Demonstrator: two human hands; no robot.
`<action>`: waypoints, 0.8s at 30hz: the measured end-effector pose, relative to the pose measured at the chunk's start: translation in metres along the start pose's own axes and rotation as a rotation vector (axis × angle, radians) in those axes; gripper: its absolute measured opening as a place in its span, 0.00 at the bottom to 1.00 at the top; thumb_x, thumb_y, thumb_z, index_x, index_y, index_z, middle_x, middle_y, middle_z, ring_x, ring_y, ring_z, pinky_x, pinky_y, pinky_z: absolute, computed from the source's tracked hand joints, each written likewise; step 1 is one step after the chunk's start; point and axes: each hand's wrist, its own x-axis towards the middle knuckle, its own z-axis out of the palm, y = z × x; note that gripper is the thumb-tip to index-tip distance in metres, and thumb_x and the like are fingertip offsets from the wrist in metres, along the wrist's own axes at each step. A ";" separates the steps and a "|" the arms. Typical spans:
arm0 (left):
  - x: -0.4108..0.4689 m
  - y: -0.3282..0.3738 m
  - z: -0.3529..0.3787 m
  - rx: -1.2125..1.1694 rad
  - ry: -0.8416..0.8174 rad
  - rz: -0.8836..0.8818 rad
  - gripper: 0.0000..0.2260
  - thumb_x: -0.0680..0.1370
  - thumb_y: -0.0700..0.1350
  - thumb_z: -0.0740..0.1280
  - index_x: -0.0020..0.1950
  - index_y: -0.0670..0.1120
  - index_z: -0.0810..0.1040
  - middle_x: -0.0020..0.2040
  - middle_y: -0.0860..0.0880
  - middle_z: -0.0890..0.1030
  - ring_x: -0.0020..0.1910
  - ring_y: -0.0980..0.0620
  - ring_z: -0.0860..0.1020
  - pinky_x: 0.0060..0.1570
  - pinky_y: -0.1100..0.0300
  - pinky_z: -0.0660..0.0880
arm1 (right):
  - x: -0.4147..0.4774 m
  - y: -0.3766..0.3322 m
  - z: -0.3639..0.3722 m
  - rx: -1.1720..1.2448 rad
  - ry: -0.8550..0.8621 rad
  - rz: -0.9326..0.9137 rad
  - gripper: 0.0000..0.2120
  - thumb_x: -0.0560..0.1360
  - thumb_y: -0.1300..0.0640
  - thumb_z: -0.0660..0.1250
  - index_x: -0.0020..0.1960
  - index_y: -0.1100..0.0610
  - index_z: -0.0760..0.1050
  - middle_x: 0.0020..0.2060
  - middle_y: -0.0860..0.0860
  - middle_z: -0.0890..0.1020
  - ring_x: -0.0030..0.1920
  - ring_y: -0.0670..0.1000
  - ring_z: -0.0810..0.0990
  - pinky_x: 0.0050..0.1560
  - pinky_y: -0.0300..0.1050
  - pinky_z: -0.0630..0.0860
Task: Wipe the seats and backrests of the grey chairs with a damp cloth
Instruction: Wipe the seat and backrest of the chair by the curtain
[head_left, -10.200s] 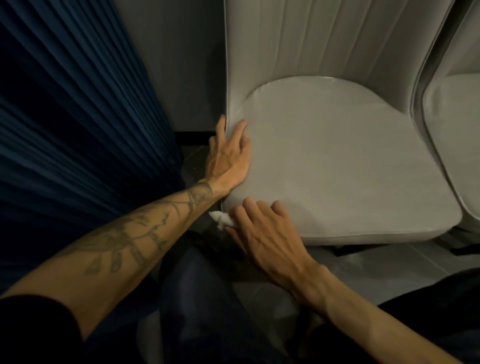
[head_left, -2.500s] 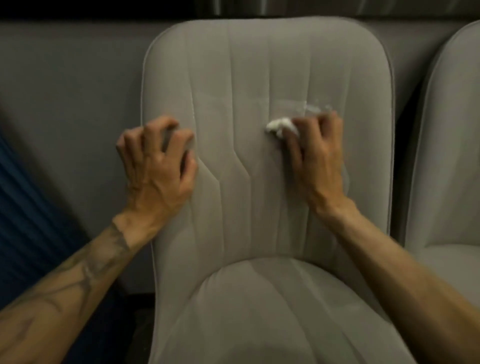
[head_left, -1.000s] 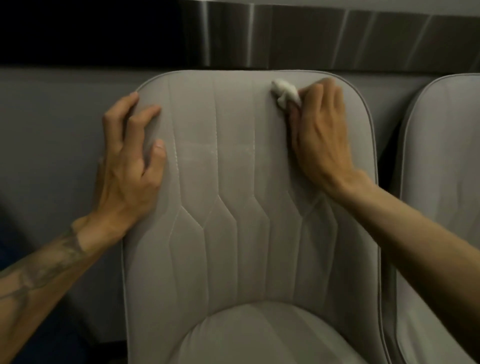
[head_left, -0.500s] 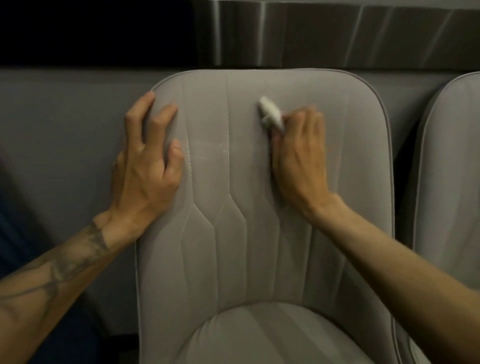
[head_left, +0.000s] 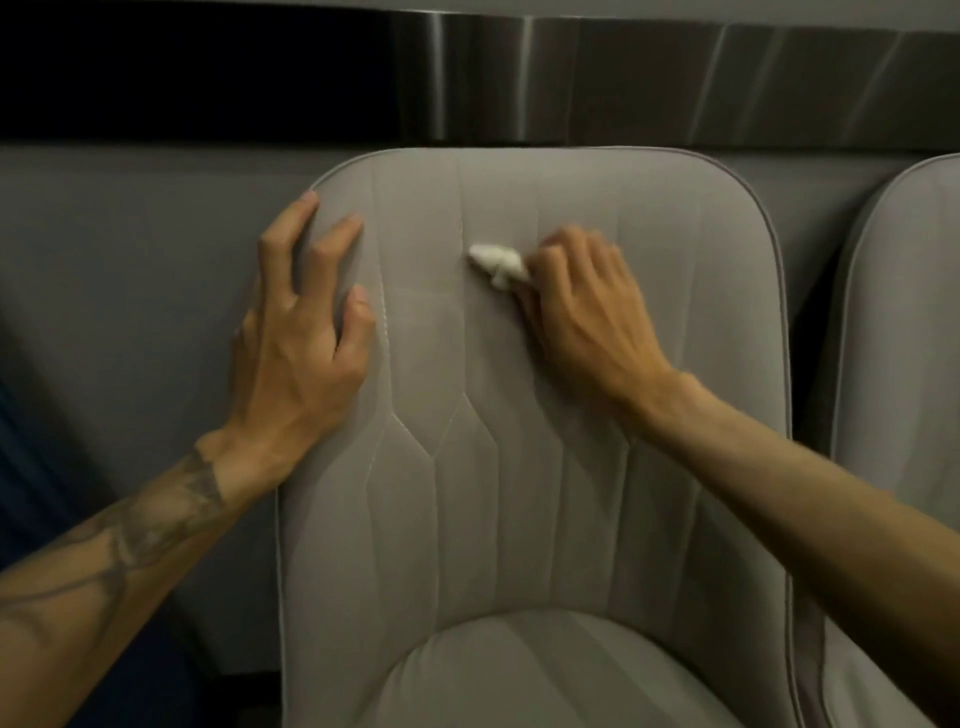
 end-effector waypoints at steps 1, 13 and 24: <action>0.000 -0.001 0.000 0.000 -0.001 0.002 0.23 0.83 0.50 0.59 0.79 0.51 0.66 0.81 0.45 0.61 0.72 0.43 0.69 0.51 0.44 0.77 | 0.008 0.008 0.000 -0.026 0.060 0.069 0.10 0.84 0.52 0.58 0.51 0.59 0.69 0.46 0.60 0.75 0.43 0.58 0.70 0.42 0.54 0.66; -0.002 -0.004 0.004 0.010 0.025 0.009 0.22 0.83 0.48 0.60 0.78 0.51 0.66 0.81 0.45 0.61 0.74 0.44 0.68 0.53 0.40 0.77 | -0.004 0.037 -0.014 -0.125 0.098 0.269 0.09 0.83 0.53 0.59 0.51 0.59 0.68 0.48 0.61 0.74 0.45 0.60 0.72 0.44 0.54 0.66; -0.019 -0.006 0.004 -0.033 0.031 -0.007 0.24 0.83 0.48 0.60 0.80 0.53 0.65 0.83 0.47 0.58 0.80 0.49 0.63 0.63 0.41 0.76 | -0.016 0.042 -0.020 -0.118 0.067 0.240 0.07 0.83 0.54 0.58 0.52 0.59 0.67 0.47 0.61 0.74 0.44 0.59 0.71 0.44 0.54 0.66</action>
